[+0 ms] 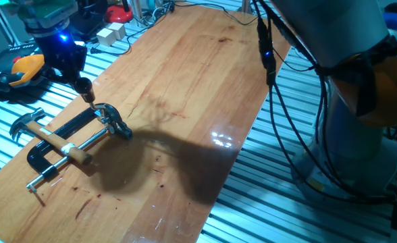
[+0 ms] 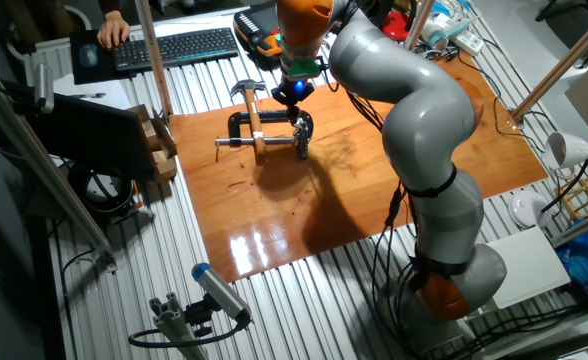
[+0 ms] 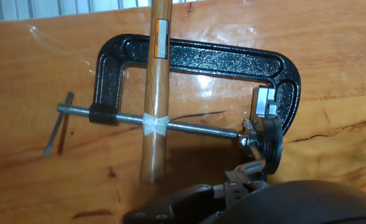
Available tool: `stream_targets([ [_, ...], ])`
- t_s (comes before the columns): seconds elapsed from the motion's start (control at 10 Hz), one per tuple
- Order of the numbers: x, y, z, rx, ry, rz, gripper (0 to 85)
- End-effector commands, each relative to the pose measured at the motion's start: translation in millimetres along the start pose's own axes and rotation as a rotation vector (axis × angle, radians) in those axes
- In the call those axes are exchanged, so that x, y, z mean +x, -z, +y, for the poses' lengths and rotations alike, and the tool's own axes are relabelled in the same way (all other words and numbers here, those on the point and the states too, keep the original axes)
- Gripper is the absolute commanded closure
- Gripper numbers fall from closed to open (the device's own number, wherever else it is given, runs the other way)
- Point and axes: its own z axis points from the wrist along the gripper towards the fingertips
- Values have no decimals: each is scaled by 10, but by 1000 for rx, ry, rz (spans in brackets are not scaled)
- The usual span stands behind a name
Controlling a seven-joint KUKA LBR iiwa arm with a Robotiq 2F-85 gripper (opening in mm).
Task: Pull up the lever
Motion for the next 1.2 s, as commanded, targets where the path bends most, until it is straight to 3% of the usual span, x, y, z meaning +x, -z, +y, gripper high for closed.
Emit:
stream_targets([
  [0.0, -7, 14, -2, 0, 2, -2, 850],
  [0.1, -1, 55, -15, 1, 8, 3, 850],
  [0.3, 40, 85, -33, 2, 22, -20, 850],
  [0.6, 33, 91, -30, -1, 17, -20, 850],
  [0.7, 33, 91, -30, -10, 2, -37, 850],
  [0.8, 33, 91, -30, 10, -7, -75, 850],
  [1.1, 33, 91, -30, 10, -28, -92, 850],
])
